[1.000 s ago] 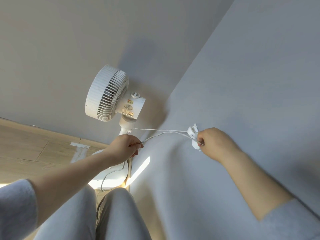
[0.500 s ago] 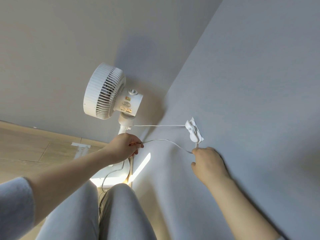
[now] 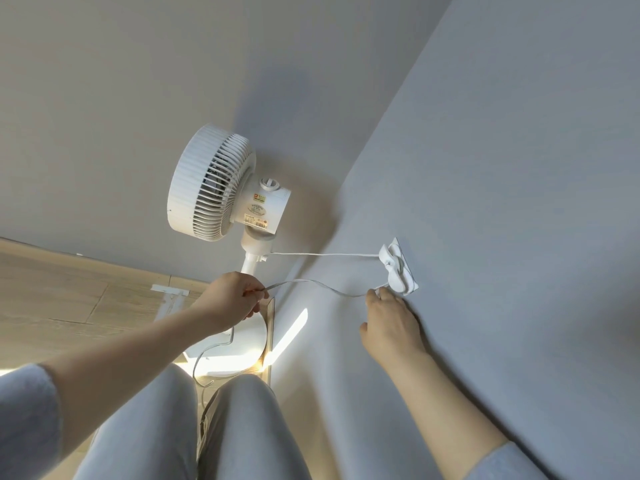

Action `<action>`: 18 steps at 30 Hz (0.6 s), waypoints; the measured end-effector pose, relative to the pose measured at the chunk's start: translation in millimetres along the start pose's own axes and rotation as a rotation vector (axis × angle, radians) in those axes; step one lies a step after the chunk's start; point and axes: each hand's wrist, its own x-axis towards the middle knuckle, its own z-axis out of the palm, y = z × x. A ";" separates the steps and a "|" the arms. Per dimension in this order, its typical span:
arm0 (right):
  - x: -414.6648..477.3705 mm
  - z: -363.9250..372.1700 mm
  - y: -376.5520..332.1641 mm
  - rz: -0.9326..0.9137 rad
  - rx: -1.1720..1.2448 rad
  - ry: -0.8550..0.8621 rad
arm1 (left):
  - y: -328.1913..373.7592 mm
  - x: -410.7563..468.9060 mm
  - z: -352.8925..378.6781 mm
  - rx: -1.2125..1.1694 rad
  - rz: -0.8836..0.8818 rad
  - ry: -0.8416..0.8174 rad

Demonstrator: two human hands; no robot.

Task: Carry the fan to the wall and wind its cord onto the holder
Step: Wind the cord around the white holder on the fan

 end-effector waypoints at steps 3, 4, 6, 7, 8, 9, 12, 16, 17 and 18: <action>11.0 -10.1 -6.7 -0.026 -0.020 0.000 | -7.8 6.2 1.3 0.011 -0.037 0.010; 18.4 -11.3 -8.3 -0.038 -0.034 0.006 | -10.1 9.5 2.4 0.007 -0.047 0.016; 29.5 -13.1 -13.1 -0.059 -0.066 -0.012 | -13.4 13.3 5.4 -0.002 -0.063 0.016; 35.2 -14.1 -16.5 -0.077 -0.075 -0.024 | -14.6 15.1 7.0 -0.007 -0.068 0.015; 41.7 -14.8 -20.8 -0.092 -0.084 -0.040 | -16.1 17.6 8.6 -0.013 -0.070 0.015; 46.8 -15.6 -24.2 -0.105 -0.077 -0.056 | -16.4 18.6 10.1 -0.017 -0.068 0.015; 66.7 -19.0 -34.9 -0.170 -0.035 -0.113 | -19.8 24.5 11.7 -0.017 -0.068 0.019; 89.2 -21.4 -42.5 -0.267 0.035 -0.155 | -24.7 28.5 8.2 -0.004 -0.052 0.027; 93.6 -23.0 -45.4 -0.287 0.061 -0.176 | -25.1 28.9 7.4 0.001 -0.042 0.029; 98.3 -24.7 -48.7 -0.298 0.068 -0.209 | -25.8 29.0 7.0 0.006 -0.032 0.030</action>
